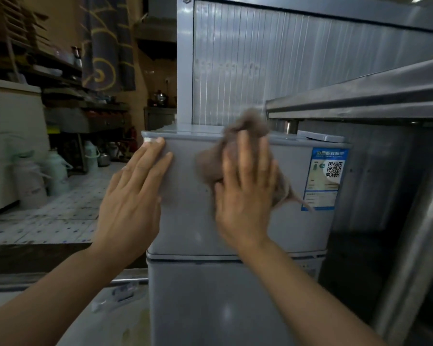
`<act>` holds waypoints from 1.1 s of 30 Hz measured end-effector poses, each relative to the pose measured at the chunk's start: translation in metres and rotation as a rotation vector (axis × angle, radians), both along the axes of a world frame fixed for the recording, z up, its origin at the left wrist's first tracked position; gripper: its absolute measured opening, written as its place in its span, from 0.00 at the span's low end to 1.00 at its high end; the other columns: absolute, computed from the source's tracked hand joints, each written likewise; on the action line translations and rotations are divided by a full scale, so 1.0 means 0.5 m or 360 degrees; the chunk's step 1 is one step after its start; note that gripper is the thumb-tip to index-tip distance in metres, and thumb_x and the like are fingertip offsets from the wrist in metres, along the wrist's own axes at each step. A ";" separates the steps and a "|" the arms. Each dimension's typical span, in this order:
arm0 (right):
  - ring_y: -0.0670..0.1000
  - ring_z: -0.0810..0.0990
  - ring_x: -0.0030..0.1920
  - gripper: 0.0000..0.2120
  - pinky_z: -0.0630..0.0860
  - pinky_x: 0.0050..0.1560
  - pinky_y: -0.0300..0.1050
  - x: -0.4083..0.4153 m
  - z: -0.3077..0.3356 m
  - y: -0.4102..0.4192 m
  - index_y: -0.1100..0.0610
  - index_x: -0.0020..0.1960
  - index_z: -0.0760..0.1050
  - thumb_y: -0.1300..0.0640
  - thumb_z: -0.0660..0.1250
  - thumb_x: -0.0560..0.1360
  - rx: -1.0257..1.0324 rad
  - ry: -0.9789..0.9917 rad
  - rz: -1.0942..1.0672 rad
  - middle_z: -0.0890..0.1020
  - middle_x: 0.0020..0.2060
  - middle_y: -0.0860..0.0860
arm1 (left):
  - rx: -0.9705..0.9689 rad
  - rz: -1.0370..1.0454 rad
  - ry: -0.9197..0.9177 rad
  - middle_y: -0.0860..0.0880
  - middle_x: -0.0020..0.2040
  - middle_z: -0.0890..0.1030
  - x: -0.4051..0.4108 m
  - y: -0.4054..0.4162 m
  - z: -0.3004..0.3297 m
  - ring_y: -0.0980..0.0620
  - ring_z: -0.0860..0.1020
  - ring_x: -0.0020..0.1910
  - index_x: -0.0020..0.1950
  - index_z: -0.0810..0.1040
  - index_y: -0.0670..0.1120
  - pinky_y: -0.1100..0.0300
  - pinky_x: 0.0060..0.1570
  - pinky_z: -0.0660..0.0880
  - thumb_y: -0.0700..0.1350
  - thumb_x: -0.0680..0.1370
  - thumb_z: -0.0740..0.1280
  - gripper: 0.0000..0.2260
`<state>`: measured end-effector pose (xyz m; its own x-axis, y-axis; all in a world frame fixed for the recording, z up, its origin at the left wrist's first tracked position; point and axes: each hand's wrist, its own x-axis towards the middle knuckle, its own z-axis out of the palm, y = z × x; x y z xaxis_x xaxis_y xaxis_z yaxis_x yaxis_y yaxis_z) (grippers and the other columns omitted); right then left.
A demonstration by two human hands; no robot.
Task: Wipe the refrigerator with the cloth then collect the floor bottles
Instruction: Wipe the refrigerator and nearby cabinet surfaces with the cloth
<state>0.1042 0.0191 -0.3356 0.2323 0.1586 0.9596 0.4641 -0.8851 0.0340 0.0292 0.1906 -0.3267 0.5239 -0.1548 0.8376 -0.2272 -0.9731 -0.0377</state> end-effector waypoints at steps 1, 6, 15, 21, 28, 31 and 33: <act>0.59 0.45 0.76 0.30 0.44 0.74 0.59 -0.001 -0.008 0.012 0.53 0.76 0.52 0.51 0.57 0.77 -0.0123 -0.0047 0.0031 0.51 0.76 0.51 | 0.0001 0.0000 -0.0008 0.45 0.76 0.57 0.000 0.000 0.000 0.46 0.57 0.74 0.73 0.62 0.41 0.45 0.66 0.64 0.35 0.71 0.64 0.30; 0.58 0.50 0.76 0.29 0.52 0.74 0.60 0.018 -0.010 -0.075 0.53 0.75 0.57 0.60 0.63 0.76 -0.0224 -0.0143 0.0017 0.55 0.76 0.52 | 0.0027 0.0124 0.0064 0.44 0.75 0.61 -0.011 0.012 -0.003 0.42 0.64 0.71 0.71 0.65 0.41 0.39 0.66 0.60 0.37 0.68 0.72 0.32; 0.63 0.48 0.75 0.30 0.51 0.73 0.65 -0.005 -0.054 -0.035 0.61 0.76 0.55 0.51 0.55 0.77 0.0504 0.0141 -0.0069 0.50 0.76 0.59 | 0.0006 -0.0065 0.0164 0.43 0.74 0.63 -0.031 0.045 -0.023 0.42 0.71 0.66 0.69 0.68 0.39 0.45 0.59 0.72 0.35 0.67 0.72 0.31; 0.57 0.49 0.76 0.28 0.48 0.74 0.57 -0.033 -0.117 0.044 0.52 0.75 0.57 0.50 0.57 0.77 -0.0294 0.0038 0.0078 0.54 0.76 0.51 | -0.0054 -0.0060 0.0203 0.43 0.74 0.62 -0.036 0.042 -0.028 0.39 0.73 0.61 0.68 0.69 0.40 0.45 0.57 0.73 0.35 0.68 0.71 0.29; 0.60 0.48 0.76 0.27 0.57 0.71 0.66 -0.016 -0.133 -0.084 0.58 0.76 0.54 0.54 0.53 0.78 0.0380 0.0276 -0.0112 0.48 0.77 0.54 | -0.0003 -0.0116 0.0291 0.44 0.74 0.62 -0.055 0.054 -0.038 0.41 0.75 0.59 0.68 0.69 0.40 0.45 0.52 0.77 0.39 0.70 0.68 0.26; 0.61 0.49 0.76 0.26 0.51 0.73 0.62 -0.022 -0.115 -0.021 0.57 0.73 0.59 0.55 0.56 0.76 0.0046 0.0091 0.0053 0.52 0.76 0.53 | -0.0052 -0.0167 0.0285 0.47 0.74 0.62 -0.061 0.052 -0.030 0.44 0.75 0.60 0.69 0.68 0.42 0.47 0.51 0.78 0.43 0.72 0.65 0.26; 0.59 0.51 0.76 0.27 0.50 0.73 0.60 -0.024 -0.075 0.018 0.55 0.73 0.61 0.57 0.59 0.75 -0.0229 -0.0028 0.0127 0.55 0.76 0.51 | -0.0108 -0.0143 0.0263 0.47 0.74 0.62 -0.065 0.056 -0.030 0.46 0.73 0.62 0.70 0.67 0.44 0.51 0.56 0.75 0.40 0.71 0.67 0.27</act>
<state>0.0921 0.0279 -0.3733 0.1966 0.3119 0.9295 0.5307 -0.8310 0.1666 -0.0036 0.2185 -0.3416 0.6419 -0.1532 0.7513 -0.3112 -0.9476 0.0726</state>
